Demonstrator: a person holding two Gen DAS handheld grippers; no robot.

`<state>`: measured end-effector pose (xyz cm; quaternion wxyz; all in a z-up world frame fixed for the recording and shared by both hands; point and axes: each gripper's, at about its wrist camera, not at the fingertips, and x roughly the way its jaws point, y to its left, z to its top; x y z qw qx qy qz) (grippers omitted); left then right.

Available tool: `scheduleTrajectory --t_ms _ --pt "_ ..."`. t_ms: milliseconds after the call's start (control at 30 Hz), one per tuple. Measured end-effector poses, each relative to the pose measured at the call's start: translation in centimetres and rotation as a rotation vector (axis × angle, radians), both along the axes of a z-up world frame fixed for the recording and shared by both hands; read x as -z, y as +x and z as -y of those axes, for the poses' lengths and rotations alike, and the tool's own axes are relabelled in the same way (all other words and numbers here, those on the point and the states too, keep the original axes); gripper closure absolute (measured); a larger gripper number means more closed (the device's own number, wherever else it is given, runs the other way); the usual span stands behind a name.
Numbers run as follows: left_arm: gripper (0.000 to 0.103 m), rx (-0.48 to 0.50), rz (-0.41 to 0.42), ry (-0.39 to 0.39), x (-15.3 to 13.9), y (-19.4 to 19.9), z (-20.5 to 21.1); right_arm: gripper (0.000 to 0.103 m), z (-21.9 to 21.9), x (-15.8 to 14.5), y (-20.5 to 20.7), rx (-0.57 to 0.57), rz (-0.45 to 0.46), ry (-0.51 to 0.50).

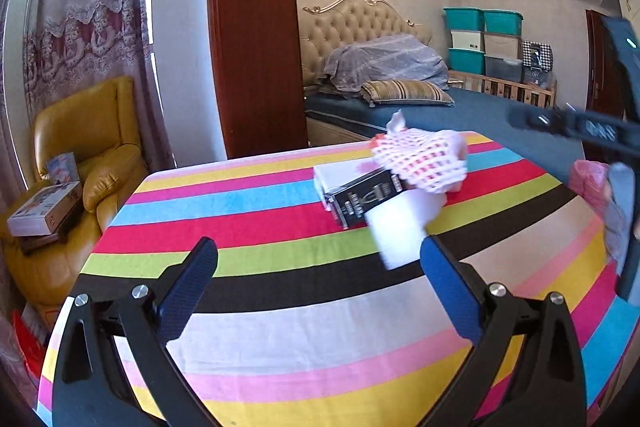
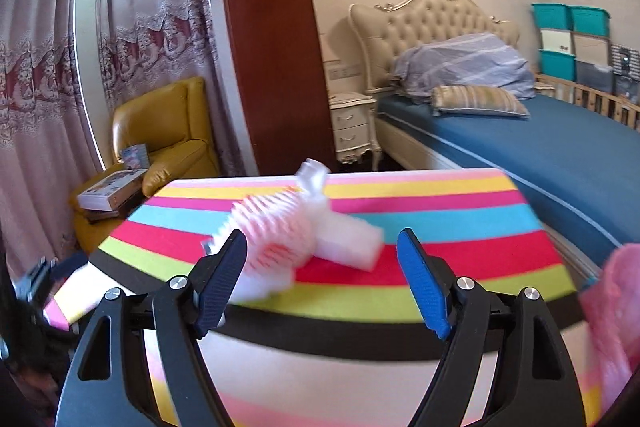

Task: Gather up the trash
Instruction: 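Move both tools back over the foam trash on the bed, then grasp the pink-white foam net sleeve with the right tool, then grasp the white foam block with the left tool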

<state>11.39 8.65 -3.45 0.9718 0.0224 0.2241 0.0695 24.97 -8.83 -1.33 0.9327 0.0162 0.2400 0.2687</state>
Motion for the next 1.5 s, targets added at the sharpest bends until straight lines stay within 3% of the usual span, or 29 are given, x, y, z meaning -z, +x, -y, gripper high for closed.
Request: scheduleTrajectory --t_ms 167,300,433,500,600,800,967,1333,1400,1467,1500 --pt "0.005 -0.019 -0.008 0.000 0.6 -0.5 -1.5 0.024 -3.8 1.0 2.9 -0.026 -0.067 0.012" --pt "0.005 -0.037 -0.012 -0.036 1.0 -0.3 -2.9 0.023 -6.7 3.1 4.7 -0.032 -0.131 -0.038" --pt "0.005 -0.050 -0.024 -0.052 1.3 -0.4 -3.8 0.024 -7.0 4.6 5.0 -0.055 -0.165 -0.007" --pt "0.005 -0.054 -0.030 -0.056 1.4 -0.4 -3.9 0.042 -7.0 4.1 4.4 -0.067 -0.139 -0.014" --pt "0.005 -0.052 -0.040 -0.074 1.4 -0.1 -3.8 0.057 -7.1 2.9 3.1 -0.087 -0.080 -0.050" --pt "0.005 -0.021 -0.067 -0.104 1.2 1.4 -2.4 0.061 -3.9 0.2 -0.9 -0.062 0.060 -0.059" --pt "0.005 0.046 -0.114 -0.117 1.2 4.1 0.7 0.061 0.1 -0.8 -3.1 0.005 0.116 -0.058" --pt "0.005 0.053 -0.238 0.012 2.9 11.7 5.7 0.061 6.4 0.9 -6.1 0.077 0.119 -0.069" --pt "0.013 0.056 -0.265 0.043 3.4 12.6 6.1 0.060 7.0 1.4 -6.3 0.084 0.112 -0.065" --pt "0.041 0.088 -0.310 0.055 4.2 13.1 6.6 0.060 7.5 1.8 -6.5 0.088 0.100 -0.055" --pt "0.050 0.089 -0.324 0.060 4.6 13.1 6.8 0.060 7.6 1.9 -6.6 0.089 0.095 -0.051"
